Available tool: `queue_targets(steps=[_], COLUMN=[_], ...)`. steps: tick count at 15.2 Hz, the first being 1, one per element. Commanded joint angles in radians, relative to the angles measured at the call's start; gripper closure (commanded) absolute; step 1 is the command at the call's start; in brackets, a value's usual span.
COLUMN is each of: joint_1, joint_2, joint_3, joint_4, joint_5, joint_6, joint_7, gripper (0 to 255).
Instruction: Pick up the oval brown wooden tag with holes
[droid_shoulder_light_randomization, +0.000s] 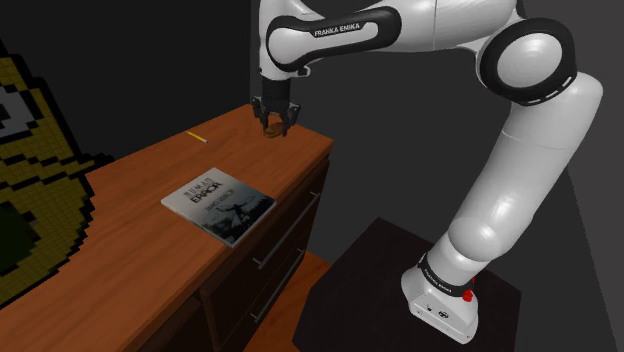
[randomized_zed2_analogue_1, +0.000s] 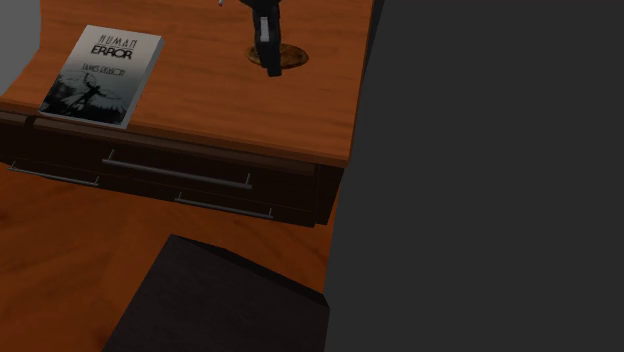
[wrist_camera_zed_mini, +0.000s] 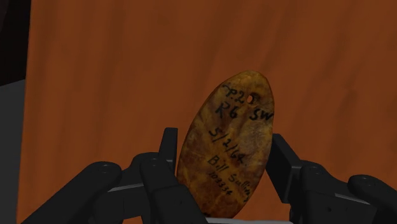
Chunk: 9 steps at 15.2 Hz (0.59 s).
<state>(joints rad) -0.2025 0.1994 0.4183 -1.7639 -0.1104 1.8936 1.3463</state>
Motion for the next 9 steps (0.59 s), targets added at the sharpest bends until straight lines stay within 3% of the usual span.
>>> queue_targets(steps=[1,9], joint_1=[-0.002,0.0], joint_2=[-0.009,-0.022], joint_3=[0.0,0.003], joint_4=[0.015,0.107], joint_5=[0.004,0.012], joint_6=[-0.023,-0.127], joint_7=[-0.004,-0.012], gripper=[255,255])
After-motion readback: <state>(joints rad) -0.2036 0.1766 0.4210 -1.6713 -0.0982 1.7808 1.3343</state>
